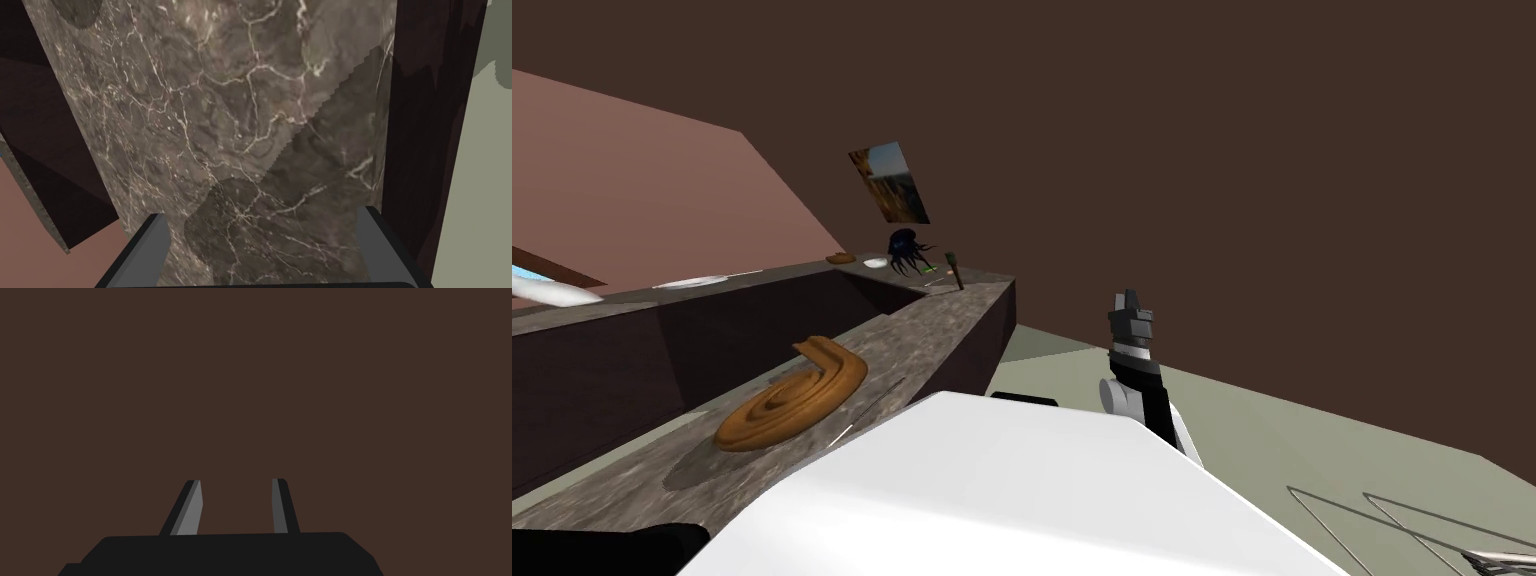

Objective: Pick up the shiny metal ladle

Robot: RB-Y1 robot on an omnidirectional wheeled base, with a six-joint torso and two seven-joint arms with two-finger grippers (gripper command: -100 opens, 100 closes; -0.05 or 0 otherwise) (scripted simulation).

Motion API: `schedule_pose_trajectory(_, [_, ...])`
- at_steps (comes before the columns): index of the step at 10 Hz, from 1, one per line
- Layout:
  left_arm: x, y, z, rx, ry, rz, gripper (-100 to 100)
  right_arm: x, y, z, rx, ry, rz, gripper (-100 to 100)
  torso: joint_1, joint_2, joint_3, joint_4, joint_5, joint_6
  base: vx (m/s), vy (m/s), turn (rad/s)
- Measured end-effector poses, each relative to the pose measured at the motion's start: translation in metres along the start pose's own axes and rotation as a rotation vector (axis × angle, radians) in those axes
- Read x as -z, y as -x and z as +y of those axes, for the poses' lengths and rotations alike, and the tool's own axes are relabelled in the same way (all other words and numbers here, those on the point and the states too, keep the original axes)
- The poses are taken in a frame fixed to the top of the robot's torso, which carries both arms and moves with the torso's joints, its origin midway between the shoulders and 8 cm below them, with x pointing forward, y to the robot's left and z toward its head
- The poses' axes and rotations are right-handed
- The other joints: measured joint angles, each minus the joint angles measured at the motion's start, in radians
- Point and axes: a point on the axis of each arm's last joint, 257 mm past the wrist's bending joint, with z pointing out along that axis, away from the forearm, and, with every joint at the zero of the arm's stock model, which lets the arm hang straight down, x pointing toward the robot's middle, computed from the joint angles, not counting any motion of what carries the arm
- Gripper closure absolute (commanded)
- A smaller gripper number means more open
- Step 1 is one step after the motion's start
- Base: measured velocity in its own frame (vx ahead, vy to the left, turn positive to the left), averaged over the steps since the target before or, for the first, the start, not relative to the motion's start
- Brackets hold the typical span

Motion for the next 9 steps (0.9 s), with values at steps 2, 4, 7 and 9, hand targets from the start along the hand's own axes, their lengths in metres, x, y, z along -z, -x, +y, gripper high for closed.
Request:
schedule_pose_trajectory(2, [0.007,0.015,0.013,0.028,0.052,-0.034,-100,0.0,0.0,0.0,0.0,0.0,0.0,0,0.001,-0.001,-0.001,0.0,0.0,0.0,0.151,0.024,-0.065])
schedule_pose_trajectory(4, [0.015,0.022,0.03,0.064,0.115,-0.06,-100,0.0,0.0,0.0,0.0,0.0,0.0,0,0.001,-0.002,-0.001,0.0,0.0,0.0,0.208,0.073,-0.146])
schedule_pose_trajectory(7, [0.028,0.026,0.061,0.101,0.199,-0.08,-100,0.0,0.0,0.0,0.0,0.0,0.0,0,0.003,0.001,0.0,0.0,0.001,0.0,0.133,0.08,-0.089])
schedule_pose_trajectory(9, [0.036,0.023,0.087,0.132,0.268,-0.079,-100,0.0,0.0,0.0,0.0,0.0,0.0,0,0.004,-0.002,-0.001,0.0,0.001,0.0,0.19,0.095,-0.172])
